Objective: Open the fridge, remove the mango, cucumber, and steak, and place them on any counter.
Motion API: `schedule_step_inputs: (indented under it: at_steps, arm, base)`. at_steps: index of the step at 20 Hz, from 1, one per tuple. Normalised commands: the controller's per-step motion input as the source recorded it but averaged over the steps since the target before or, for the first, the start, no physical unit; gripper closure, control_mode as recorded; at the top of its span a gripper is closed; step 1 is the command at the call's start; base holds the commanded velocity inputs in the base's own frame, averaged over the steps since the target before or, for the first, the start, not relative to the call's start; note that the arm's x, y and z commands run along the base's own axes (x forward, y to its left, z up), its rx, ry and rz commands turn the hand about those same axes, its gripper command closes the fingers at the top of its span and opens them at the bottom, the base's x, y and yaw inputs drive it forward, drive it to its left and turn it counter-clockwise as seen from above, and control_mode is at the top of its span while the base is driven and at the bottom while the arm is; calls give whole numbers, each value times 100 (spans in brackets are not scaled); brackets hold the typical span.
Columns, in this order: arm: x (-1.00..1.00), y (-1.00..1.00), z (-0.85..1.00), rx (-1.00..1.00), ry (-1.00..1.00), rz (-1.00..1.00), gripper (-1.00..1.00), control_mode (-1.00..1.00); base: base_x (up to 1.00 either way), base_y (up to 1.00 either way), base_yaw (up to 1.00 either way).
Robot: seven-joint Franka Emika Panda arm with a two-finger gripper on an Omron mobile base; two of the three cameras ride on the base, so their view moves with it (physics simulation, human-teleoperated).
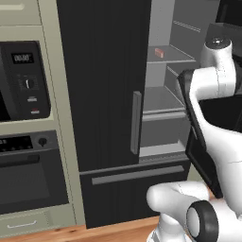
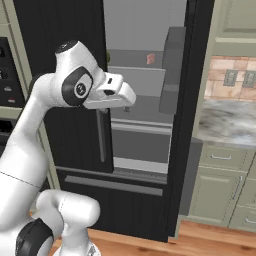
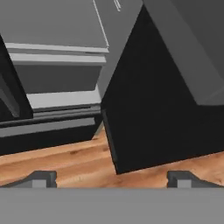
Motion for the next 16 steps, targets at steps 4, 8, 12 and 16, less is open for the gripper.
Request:
schedule_step_inputs:
  at_steps: [4,8,12,16]
  arm:
    - [61,74,-11,31,3,26,-100,-100]
    - [61,79,-38,17,0,31,-100,-100]
    - [48,80,-57,14,-2,31,-100,-100]
    - [31,44,-29,8,0,18,-100,-100]
  base:
    - [0,0,0]
    - [0,0,0]
    - [0,0,0]
    - [0,0,0]
